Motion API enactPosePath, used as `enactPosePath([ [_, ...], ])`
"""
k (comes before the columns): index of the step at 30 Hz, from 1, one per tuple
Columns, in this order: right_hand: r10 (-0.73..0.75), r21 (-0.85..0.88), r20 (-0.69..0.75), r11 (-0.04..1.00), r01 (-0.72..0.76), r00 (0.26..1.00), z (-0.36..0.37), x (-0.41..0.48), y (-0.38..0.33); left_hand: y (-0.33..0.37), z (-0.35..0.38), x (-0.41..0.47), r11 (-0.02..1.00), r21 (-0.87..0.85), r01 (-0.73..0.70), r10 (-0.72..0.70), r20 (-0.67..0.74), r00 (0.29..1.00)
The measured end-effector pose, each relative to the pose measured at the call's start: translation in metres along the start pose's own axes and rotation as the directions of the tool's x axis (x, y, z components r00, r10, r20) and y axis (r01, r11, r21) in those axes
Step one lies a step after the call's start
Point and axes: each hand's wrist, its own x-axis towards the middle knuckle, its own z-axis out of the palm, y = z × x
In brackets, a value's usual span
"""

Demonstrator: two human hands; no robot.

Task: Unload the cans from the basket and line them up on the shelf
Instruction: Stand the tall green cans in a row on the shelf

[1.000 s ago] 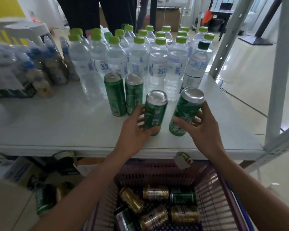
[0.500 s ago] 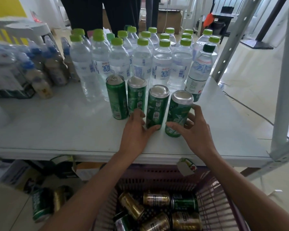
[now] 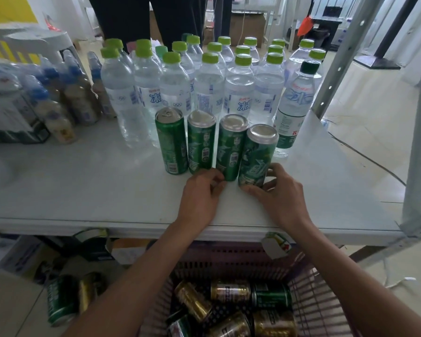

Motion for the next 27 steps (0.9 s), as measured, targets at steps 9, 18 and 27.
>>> enactPosePath([
  [9,0.030,0.046,0.019,0.998,-0.031,0.999,0.003,0.004,-0.003,-0.003,0.000,0.001,0.999,0.021,-0.041,0.040,0.018,0.999],
  [18,0.019,0.058,0.025,0.998,-0.020,1.000,0.002,0.008,-0.006,-0.005,0.001,0.002,0.998,0.028,-0.053,0.053,0.026,0.998],
  [27,0.045,0.033,0.039,0.998,-0.046,0.998,0.005,0.010,-0.009,-0.011,-0.003,0.005,0.999,0.019,-0.040,0.037,0.126,0.991],
])
